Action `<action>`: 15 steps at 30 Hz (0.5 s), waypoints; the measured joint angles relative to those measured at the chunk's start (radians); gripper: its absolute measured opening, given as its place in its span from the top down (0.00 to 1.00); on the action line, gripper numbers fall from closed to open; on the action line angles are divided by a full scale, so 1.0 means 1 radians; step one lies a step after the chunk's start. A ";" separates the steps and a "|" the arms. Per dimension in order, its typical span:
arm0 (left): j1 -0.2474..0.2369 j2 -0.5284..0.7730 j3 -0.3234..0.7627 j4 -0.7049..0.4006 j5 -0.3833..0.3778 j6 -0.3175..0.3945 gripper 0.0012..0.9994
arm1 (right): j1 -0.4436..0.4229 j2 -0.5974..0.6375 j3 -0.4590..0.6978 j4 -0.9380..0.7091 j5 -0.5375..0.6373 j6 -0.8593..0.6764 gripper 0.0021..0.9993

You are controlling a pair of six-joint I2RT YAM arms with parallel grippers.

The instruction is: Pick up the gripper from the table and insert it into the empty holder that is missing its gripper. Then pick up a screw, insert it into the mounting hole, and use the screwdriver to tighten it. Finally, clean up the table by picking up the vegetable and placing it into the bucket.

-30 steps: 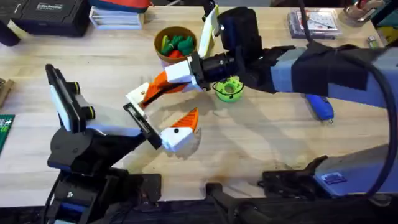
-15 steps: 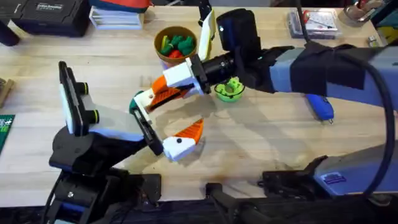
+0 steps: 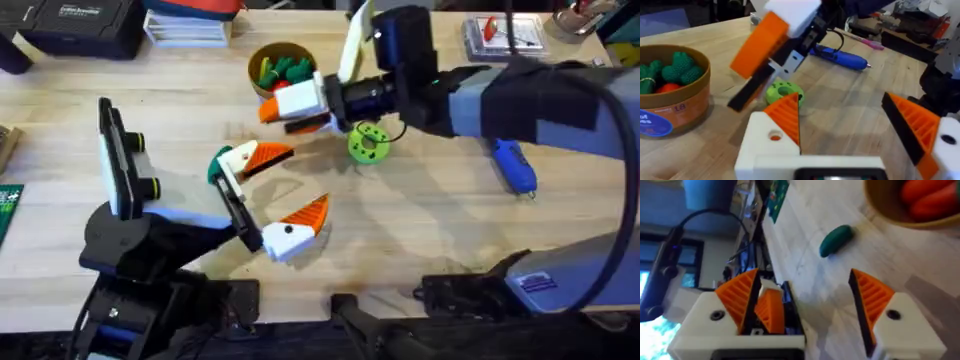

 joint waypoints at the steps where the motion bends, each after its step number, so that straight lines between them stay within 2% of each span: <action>1: 0.000 0.000 0.000 0.000 0.001 0.000 0.01 | -0.014 -0.001 0.000 -0.007 0.023 -0.015 0.00; 4: 0.000 0.000 0.000 0.000 0.001 0.000 0.01 | -0.053 -0.026 0.000 -0.082 0.109 -0.066 0.00; 8: 0.000 0.000 0.000 0.000 0.002 0.000 0.01 | -0.073 -0.131 0.000 -0.262 0.266 -0.165 0.00; 12: 0.000 0.000 0.000 0.000 0.002 0.000 0.01 | -0.048 -0.239 0.000 -0.474 0.510 -0.248 0.01; 15: 0.000 0.000 0.000 0.000 0.002 0.000 0.01 | -0.010 -0.256 0.000 -0.603 0.722 -0.277 0.00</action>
